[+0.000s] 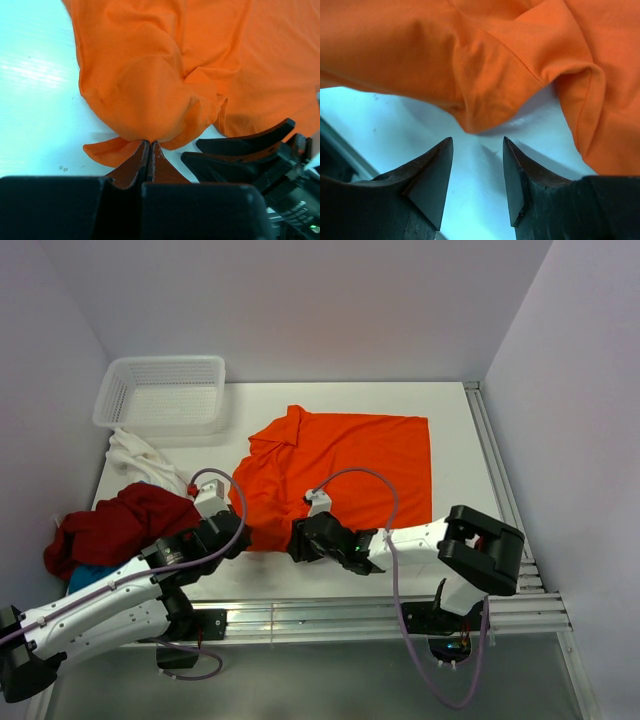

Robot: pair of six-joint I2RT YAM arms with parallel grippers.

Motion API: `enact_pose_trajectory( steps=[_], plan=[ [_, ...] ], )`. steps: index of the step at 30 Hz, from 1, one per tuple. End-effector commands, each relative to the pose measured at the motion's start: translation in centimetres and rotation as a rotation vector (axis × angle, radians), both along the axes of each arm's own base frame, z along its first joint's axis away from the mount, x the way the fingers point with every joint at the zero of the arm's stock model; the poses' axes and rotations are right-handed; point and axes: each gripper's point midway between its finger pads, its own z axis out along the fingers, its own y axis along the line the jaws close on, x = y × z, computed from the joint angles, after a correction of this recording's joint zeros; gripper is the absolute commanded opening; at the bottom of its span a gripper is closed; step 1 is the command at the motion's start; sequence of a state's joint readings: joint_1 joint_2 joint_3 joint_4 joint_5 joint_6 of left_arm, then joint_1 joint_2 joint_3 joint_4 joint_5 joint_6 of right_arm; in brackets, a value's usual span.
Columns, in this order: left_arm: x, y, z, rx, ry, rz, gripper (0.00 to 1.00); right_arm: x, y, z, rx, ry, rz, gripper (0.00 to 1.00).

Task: Roll the t-shirts
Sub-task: Flatten the tshirt

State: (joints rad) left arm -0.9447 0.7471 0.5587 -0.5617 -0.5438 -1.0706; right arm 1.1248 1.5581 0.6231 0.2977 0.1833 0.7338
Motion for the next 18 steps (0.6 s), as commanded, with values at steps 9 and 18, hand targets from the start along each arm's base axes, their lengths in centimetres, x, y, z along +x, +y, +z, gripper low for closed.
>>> enact_pose_trajectory(
  steps=[9, 18],
  plan=[
    [0.9, 0.0, 1.4, -0.011, -0.023, 0.016, 0.0, 3.2, 1.8, -0.3, -0.024, -0.105, -0.11, 0.55],
    [1.2, 0.3, 1.3, 0.001, -0.021, 0.032, 0.0, 3.2, 2.3, 0.4, 0.007, -0.125, -0.088, 0.33]
  ],
)
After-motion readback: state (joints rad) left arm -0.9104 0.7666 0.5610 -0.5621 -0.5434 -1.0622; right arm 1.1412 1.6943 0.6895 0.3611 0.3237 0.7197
